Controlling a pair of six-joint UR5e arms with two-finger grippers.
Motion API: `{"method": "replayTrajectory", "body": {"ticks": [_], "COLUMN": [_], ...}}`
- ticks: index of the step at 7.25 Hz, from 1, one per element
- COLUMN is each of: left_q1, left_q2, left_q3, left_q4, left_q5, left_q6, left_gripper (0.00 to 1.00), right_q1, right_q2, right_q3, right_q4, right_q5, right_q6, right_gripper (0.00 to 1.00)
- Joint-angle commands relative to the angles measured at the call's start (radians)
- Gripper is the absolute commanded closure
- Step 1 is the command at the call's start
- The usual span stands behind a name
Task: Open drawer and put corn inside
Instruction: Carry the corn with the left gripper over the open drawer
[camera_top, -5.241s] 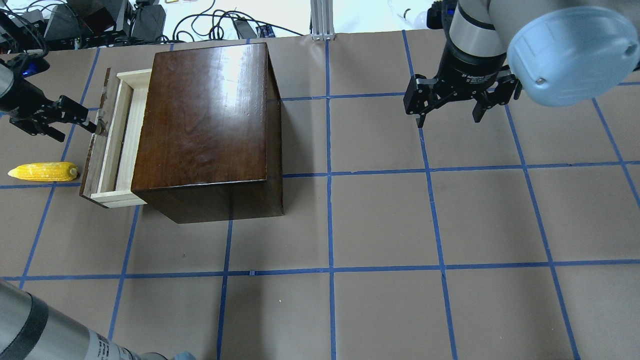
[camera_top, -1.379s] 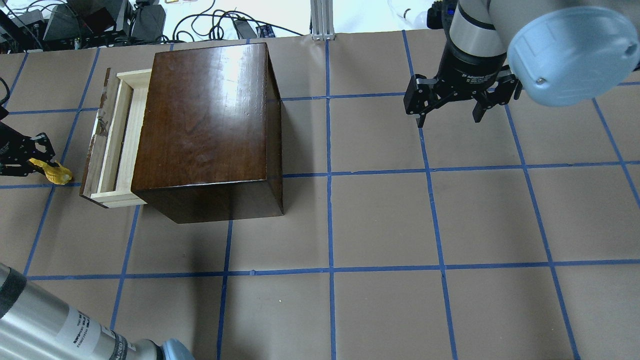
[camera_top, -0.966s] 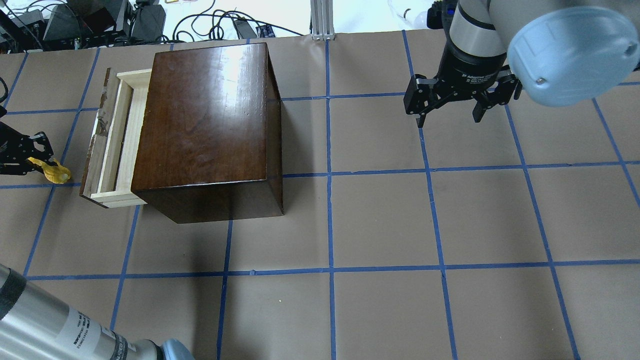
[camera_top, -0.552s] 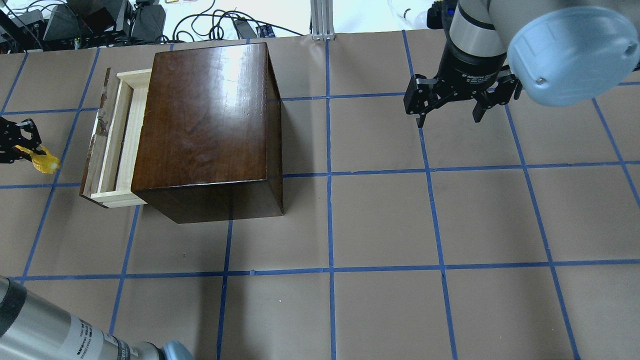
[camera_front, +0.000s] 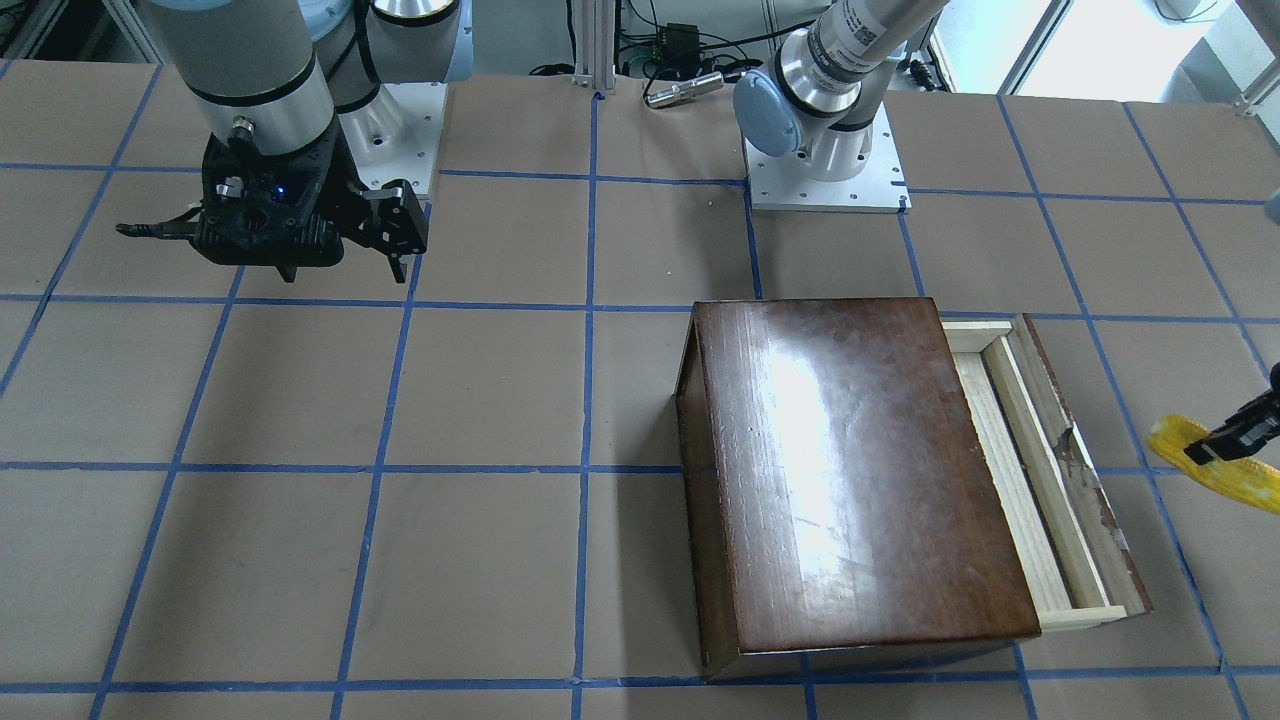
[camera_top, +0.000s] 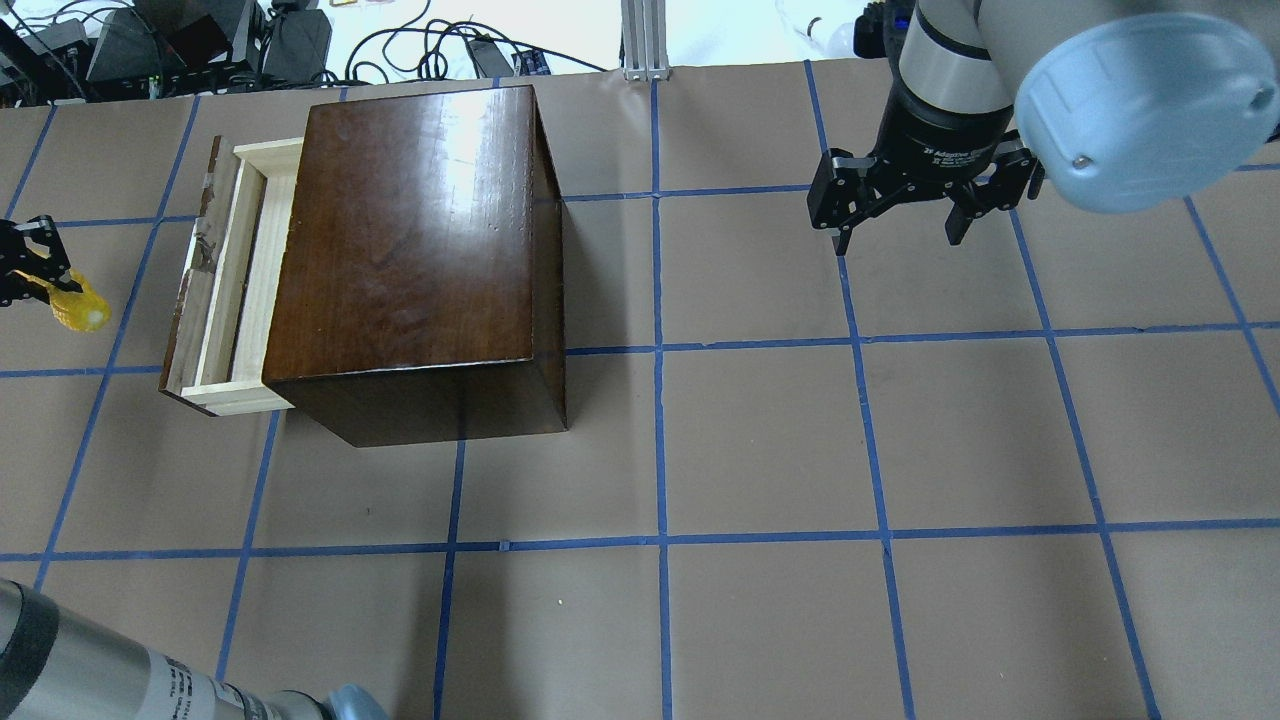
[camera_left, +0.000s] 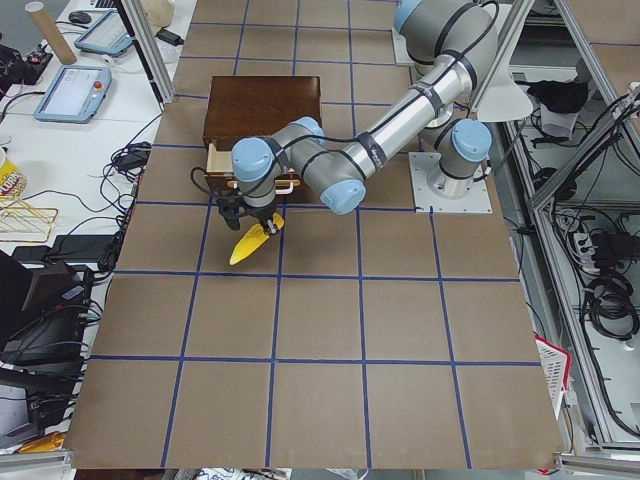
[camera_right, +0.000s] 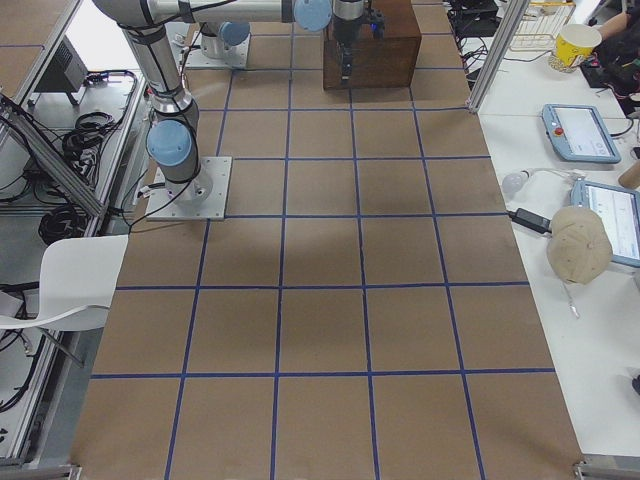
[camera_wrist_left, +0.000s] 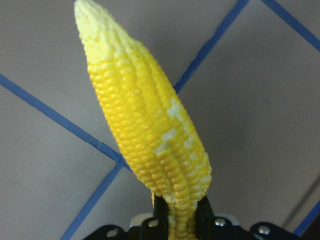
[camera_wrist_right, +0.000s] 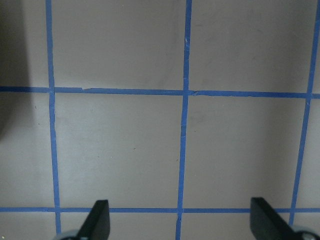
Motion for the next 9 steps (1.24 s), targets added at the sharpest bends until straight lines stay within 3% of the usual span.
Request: {"method": "replayTrajectory", "body": {"ticks": [1, 4, 9], "left_q1": [-0.032, -0.169, -0.242], "left_q2": [0.057, 0.117, 0.165], "left_q3": [0.003, 0.002, -0.032], "left_q4": [-0.116, -0.120, -0.184], "left_q5": [0.005, 0.127, 0.087], "left_q6": [0.137, 0.180, 0.422], "left_gripper": [0.94, 0.94, 0.92], "right_q1": [0.000, 0.000, 0.000], "right_q2": [0.000, 0.000, 0.000], "right_q3": [0.000, 0.000, 0.000], "right_q4": [0.000, 0.000, 0.000], "right_q5": [0.000, 0.000, 0.000], "right_q6": [0.000, 0.000, 0.000], "right_gripper": [0.00, 0.00, 0.00]}}
